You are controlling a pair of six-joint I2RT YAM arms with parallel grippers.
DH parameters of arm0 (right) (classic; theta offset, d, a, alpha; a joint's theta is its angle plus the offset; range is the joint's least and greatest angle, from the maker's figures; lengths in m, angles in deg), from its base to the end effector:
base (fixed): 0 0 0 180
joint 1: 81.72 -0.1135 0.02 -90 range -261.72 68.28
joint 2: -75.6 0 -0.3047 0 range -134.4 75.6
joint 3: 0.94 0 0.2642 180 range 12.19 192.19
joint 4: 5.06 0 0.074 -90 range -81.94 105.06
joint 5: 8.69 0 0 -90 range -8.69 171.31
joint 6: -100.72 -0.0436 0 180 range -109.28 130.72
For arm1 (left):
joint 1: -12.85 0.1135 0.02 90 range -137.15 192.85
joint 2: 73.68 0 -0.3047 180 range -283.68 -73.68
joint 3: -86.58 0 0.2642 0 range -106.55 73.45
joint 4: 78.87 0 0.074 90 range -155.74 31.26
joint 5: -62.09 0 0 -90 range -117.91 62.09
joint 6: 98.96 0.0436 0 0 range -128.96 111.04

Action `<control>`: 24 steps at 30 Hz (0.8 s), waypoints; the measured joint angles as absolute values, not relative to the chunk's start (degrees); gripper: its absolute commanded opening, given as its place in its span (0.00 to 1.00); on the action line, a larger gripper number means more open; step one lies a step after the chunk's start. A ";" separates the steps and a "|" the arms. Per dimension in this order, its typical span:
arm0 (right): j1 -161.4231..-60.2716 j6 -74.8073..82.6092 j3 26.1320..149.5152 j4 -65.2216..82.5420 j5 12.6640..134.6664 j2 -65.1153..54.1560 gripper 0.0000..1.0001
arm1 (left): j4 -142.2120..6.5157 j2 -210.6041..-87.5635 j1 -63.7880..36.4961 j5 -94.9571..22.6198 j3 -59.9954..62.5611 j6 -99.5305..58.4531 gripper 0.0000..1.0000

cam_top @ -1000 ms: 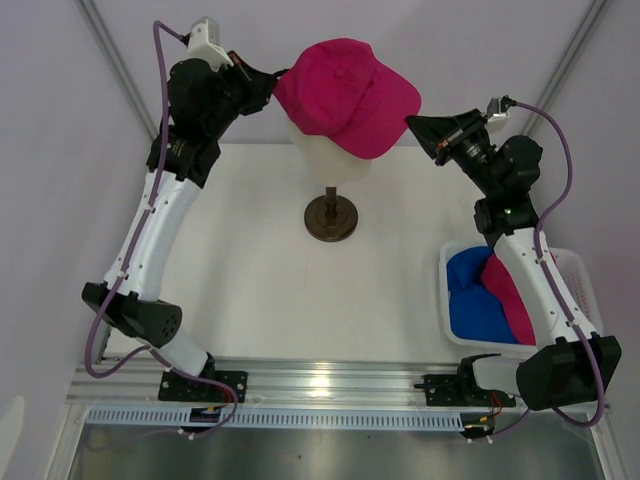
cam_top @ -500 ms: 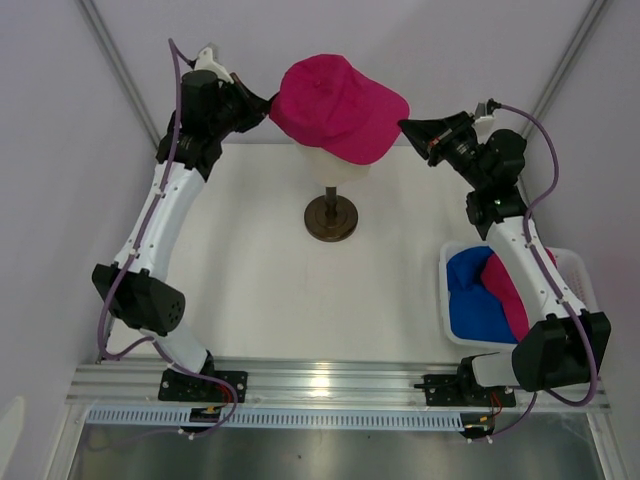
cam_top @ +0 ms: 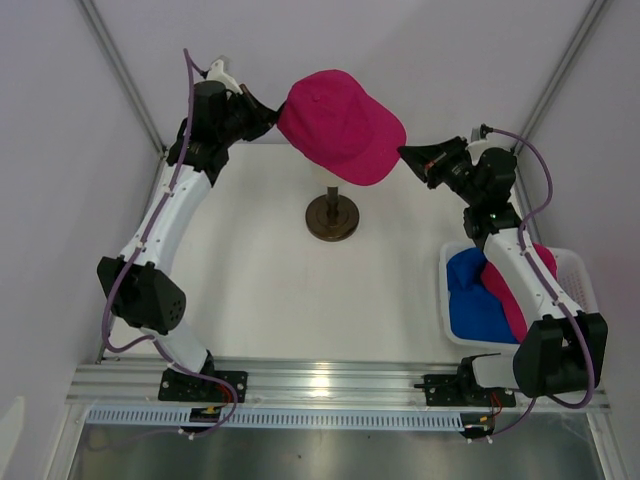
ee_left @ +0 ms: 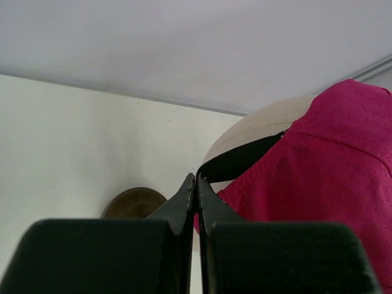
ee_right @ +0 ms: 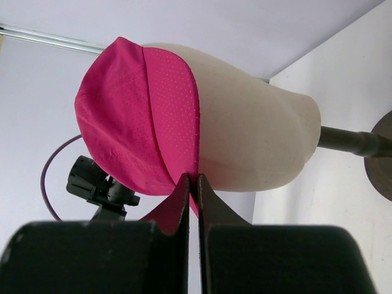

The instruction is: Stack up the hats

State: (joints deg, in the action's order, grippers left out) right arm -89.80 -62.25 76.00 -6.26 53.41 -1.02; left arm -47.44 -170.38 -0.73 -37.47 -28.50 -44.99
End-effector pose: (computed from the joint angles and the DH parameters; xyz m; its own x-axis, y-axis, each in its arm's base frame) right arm 0.3201 0.0660 0.4144 -0.5539 0.7749 -0.3046 -0.1971 0.2334 0.9522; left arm 0.4068 -0.1057 0.4730 -0.4062 -0.4986 -0.7658 0.1853 0.7756 -0.6033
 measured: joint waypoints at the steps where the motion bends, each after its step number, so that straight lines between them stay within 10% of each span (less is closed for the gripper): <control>1: -89.73 -62.25 75.39 -6.57 53.41 -0.82 0.00 | -47.66 -170.38 -0.73 -37.60 -28.46 -44.99 0.01; 6: -89.73 -62.25 73.60 -7.70 53.36 -0.71 0.02 | -48.77 -170.38 -0.73 -37.86 -27.87 -44.86 0.01; 11: -89.01 -60.33 73.40 -8.40 52.44 -0.71 0.58 | -48.86 -170.36 -0.73 -38.43 -27.73 -43.98 0.02; 15: -88.79 -55.15 73.36 -9.34 51.81 -0.78 0.80 | -48.64 -170.34 -0.47 -38.67 -27.56 -43.88 0.02; 24: -96.18 -45.01 68.00 -16.14 51.66 0.34 0.84 | -50.04 -169.25 -0.49 -38.85 -24.70 -43.94 0.02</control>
State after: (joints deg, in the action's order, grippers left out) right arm -96.18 -45.01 68.00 -16.14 51.66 0.34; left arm -50.04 -169.25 -0.49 -38.85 -24.70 -43.94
